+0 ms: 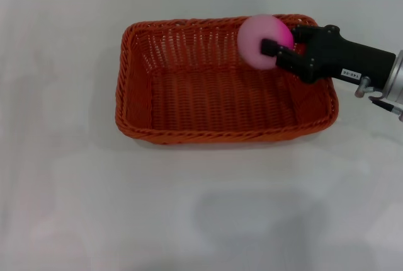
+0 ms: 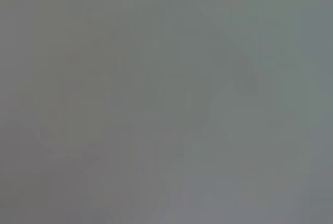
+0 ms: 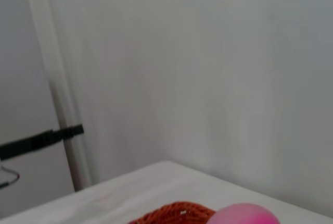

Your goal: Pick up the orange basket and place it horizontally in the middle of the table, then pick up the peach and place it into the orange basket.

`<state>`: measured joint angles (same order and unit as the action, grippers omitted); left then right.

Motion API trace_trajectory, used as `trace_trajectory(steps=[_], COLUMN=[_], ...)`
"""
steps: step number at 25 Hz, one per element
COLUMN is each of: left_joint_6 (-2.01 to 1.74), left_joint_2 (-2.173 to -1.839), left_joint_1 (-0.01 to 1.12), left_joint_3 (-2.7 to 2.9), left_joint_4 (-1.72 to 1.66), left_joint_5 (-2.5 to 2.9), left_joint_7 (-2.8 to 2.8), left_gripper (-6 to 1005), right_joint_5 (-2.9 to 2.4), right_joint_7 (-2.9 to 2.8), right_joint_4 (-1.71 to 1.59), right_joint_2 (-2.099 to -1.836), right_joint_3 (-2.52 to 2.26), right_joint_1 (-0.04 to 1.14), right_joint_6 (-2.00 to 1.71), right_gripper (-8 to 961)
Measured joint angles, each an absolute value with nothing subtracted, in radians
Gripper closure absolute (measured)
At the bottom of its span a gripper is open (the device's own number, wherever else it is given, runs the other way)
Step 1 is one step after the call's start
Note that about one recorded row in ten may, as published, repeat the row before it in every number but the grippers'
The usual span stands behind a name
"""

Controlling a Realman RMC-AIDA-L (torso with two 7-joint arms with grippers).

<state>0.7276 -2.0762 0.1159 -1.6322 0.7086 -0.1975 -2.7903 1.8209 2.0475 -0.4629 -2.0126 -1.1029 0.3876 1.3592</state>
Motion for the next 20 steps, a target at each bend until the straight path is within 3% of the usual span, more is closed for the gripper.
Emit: trace_trajectory(steps=[2,12,17,20], left_joint_6=[0.728,0.728,0.729,0.729], left_joint_2=[-2.077,-2.077,-2.077,-2.077], left_joint_1=[0.115,0.113,0.114,0.112], left_joint_3=[-1.632,-1.634,-1.634,-1.634], left_joint_4=[0.709,0.71,0.711,0.711], left_joint_5=[-0.198,-0.198,-0.197,-0.199], left_joint_7=[-2.79,-2.79,-2.79,-2.79], left_gripper=[372,372,371,371], right_joint_5=[1.843,1.851,1.85,1.855], right_joint_7=[2.031,1.985,1.984,1.995], right_joint_4=[-0.457,-0.46,-0.462,-0.478], right_joint_2=[-2.013,-2.013,-2.012,-2.01], right_joint_3=[-1.111,-1.14,-1.141,-1.135], right_joint_1=[0.388,0.388,0.388,0.382], right_joint_6=[1.359,1.358,1.357,1.357], right_gripper=[771,288,93,87])
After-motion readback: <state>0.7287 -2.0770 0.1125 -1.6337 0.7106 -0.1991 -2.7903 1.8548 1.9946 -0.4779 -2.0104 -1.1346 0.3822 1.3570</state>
